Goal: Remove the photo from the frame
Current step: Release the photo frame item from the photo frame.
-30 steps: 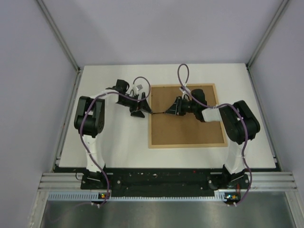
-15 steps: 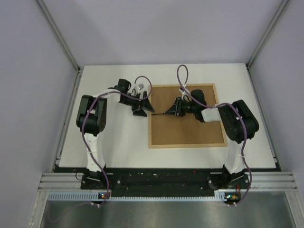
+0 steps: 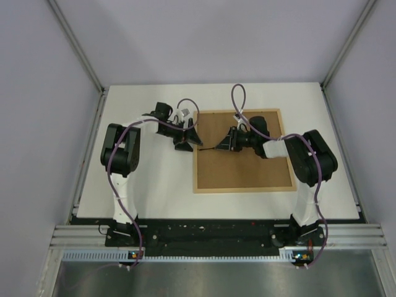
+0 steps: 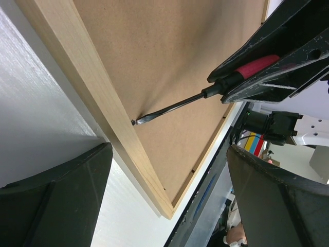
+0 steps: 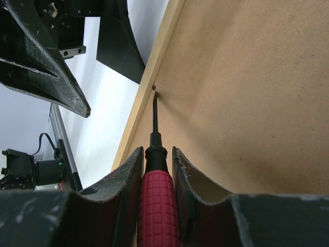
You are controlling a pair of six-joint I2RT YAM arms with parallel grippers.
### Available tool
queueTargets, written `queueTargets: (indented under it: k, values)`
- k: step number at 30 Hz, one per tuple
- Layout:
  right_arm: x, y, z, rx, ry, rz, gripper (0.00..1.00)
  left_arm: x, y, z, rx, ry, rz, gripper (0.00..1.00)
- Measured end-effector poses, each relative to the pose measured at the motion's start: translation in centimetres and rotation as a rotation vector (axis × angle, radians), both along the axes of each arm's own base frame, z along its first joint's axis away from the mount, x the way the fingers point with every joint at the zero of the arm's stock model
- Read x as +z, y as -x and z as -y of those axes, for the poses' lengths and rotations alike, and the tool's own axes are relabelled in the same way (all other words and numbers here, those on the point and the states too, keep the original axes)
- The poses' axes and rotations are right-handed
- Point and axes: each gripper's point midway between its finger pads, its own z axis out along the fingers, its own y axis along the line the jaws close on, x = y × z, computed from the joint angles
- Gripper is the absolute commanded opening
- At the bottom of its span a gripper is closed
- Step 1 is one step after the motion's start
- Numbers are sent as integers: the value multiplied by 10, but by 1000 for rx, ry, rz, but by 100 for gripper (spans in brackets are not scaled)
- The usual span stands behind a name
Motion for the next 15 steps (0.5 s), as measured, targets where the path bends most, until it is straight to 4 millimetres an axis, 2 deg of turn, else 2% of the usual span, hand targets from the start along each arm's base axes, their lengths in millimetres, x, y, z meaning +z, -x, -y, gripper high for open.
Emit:
queueTargets:
  k: [15]
  values:
    - [-4,-1,-3,12,-32,-28,0,0,-1,5,-9,3,3,98]
